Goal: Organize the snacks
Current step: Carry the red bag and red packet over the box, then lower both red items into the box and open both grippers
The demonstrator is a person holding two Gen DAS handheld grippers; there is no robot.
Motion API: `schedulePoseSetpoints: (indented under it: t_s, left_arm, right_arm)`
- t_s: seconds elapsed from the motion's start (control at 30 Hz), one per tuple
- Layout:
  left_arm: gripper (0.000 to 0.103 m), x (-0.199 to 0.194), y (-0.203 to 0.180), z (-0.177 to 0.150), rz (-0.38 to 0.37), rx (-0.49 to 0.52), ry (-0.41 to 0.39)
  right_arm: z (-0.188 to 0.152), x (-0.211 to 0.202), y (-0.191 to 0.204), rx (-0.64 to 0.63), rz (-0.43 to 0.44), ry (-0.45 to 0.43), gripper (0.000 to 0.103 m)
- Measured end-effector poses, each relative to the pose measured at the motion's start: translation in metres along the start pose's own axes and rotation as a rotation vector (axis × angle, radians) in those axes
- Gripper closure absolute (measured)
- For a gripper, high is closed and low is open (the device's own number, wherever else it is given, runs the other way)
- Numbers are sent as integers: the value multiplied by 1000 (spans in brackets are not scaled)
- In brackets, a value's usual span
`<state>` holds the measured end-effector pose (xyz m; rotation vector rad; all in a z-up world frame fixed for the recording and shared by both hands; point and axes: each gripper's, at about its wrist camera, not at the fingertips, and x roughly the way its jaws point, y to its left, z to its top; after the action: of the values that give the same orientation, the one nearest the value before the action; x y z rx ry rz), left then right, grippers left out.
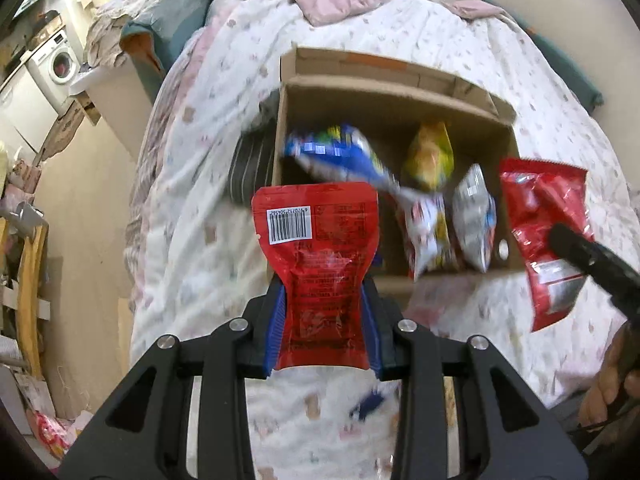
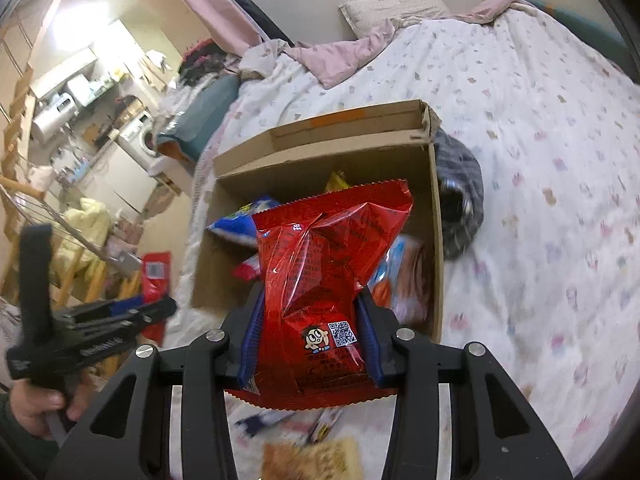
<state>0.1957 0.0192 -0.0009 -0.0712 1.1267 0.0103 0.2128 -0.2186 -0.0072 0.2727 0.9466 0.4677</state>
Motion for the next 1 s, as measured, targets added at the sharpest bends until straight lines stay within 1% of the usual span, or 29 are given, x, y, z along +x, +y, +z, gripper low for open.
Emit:
schedulePoseSetpoints:
  t_s: [0.1,0.2,0.27,0.37,0.5,0.6,0.7,0.77,0.83,0.9,0.93,0.97,1.0]
  left_arm:
    - [73,15,1,16,-9,-13,3]
    - [73,37,-1,29,-39,-18,30]
    - [73,50,-6,33,-32,-7,42]
    - [73,70,-12,37,-17,18,58]
    - [73,90,-16,39,-19,33,80]
    - [72,93,-15,39,-50,21,90]
    - [71,94,-16,38,-36,36,80]
    - [68,98,-16,36,-24,40,88]
    - [65,103,-15,35,-24,37,100]
    - [64,104,-16,34,-22,36,101]
    - [58,104,-17,34,-23,38,104]
    - [55,103,-18,34,-24,40,109]
    - [55,103,-19,33,-31,42,116]
  right_arm:
    - [16,20,-4,-8,-15,11,59]
    - [26,44,-6,-23,-9,30,59]
    - [29,62,-5,-41,-1,53,59]
    - [26,84,-4,-54,28,91,59]
    - [14,110,-3,-73,2,176,59]
    - [9,115,-2,-69,3,198,59]
    - [8,114,-5,-78,-16,190,57]
    - [6,118,-10,-75,-33,189,55]
    - [6,123,-15,-55,-5,215,54]
    - [6,124,-14,-52,14,214,52]
    - [7,123,-12,-56,25,213,51]
    - [7,122,-10,-55,45,215,47]
    - [8,120,-9,-50,63,213,43]
